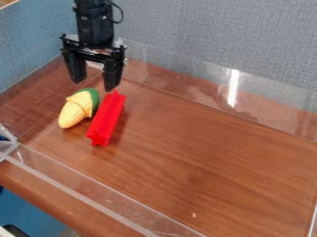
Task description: Push the yellow object to the left side of the table
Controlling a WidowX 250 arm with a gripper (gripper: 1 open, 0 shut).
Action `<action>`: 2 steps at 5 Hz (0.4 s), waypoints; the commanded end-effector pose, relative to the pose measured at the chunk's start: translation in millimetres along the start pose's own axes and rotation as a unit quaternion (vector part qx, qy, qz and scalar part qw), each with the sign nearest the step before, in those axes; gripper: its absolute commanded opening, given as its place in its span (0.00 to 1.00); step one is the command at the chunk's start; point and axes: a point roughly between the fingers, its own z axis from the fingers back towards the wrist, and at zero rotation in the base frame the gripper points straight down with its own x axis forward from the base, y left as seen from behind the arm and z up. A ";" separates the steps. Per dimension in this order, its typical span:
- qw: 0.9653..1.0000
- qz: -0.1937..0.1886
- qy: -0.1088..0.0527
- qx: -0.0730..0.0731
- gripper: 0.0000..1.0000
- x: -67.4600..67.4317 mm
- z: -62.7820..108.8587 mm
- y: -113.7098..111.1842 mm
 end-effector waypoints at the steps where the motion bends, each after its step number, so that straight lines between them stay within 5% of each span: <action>1: 0.999 -0.008 -0.033 0.011 1.00 2.3 22.2 -8.2; 2: 0.999 -0.018 -0.036 0.010 1.00 2.7 23.3 -15.2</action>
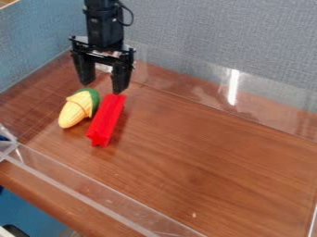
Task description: Push the yellow object to the left side of the table
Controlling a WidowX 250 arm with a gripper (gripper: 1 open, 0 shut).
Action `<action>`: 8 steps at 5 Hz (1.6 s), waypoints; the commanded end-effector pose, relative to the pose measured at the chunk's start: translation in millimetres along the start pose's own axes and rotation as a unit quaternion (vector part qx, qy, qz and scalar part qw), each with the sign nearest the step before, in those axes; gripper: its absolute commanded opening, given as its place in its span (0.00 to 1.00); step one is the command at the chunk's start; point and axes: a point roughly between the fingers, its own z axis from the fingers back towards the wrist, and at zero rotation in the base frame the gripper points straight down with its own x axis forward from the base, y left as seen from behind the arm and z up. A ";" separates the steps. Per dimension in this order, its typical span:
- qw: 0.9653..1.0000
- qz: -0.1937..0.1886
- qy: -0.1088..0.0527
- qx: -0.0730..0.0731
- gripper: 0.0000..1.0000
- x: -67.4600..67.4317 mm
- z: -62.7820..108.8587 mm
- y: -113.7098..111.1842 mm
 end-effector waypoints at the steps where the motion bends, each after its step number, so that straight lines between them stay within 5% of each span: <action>1: 0.999 -0.010 -0.042 0.011 1.00 2.2 25.6 -8.6; 8: 0.998 -0.045 -0.044 0.011 1.00 9.5 13.9 -31.9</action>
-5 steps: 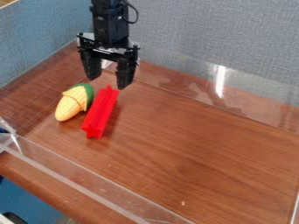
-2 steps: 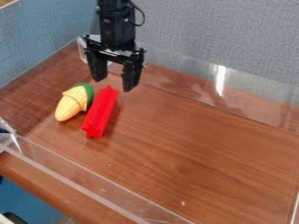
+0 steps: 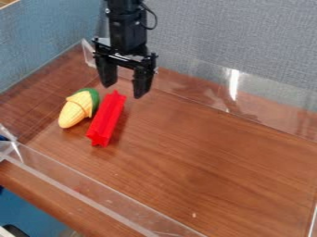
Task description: Push the yellow object to the left side of the table
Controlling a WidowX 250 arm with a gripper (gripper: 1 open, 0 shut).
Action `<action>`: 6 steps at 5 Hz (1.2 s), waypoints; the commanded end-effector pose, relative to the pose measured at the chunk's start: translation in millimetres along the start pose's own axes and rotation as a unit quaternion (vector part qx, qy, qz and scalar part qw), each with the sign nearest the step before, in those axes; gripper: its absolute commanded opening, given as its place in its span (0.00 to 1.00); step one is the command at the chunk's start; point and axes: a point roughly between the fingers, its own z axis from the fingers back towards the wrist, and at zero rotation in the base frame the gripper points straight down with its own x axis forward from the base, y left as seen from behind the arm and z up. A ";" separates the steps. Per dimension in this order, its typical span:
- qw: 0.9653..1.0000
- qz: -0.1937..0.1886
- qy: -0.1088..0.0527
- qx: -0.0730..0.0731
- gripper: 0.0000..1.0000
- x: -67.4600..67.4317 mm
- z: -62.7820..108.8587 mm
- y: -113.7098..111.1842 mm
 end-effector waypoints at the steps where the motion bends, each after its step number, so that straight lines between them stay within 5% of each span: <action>1: 1.000 -0.006 -0.020 0.008 1.00 4.0 10.4 -2.6; 6: 1.000 -0.002 -0.011 0.015 1.00 12.5 2.6 1.8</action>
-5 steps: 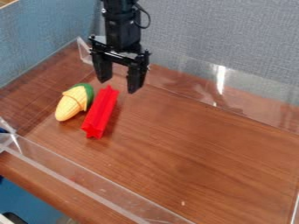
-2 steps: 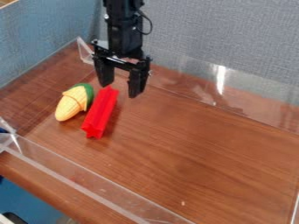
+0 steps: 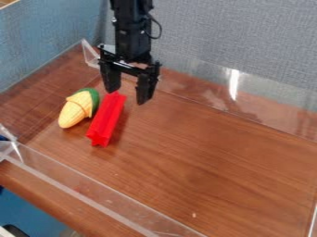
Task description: Push the yellow object to the left side of the table
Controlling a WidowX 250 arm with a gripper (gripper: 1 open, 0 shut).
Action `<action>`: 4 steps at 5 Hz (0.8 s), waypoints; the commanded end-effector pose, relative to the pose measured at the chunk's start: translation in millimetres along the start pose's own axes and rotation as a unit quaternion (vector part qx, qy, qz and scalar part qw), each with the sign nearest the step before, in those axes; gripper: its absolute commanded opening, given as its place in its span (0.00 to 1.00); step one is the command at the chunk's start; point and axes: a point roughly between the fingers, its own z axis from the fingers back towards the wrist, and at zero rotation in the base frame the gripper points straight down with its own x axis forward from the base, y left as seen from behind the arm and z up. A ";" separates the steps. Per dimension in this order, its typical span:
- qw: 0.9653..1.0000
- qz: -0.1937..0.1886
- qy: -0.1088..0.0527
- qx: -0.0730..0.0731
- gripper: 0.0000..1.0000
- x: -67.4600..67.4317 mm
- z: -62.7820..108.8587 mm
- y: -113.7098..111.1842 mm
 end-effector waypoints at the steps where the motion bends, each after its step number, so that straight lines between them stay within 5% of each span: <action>1: 1.000 -0.004 -0.027 0.008 1.00 7.7 17.3 0.6; 4: 1.000 0.000 -0.029 0.006 1.00 8.9 19.9 2.1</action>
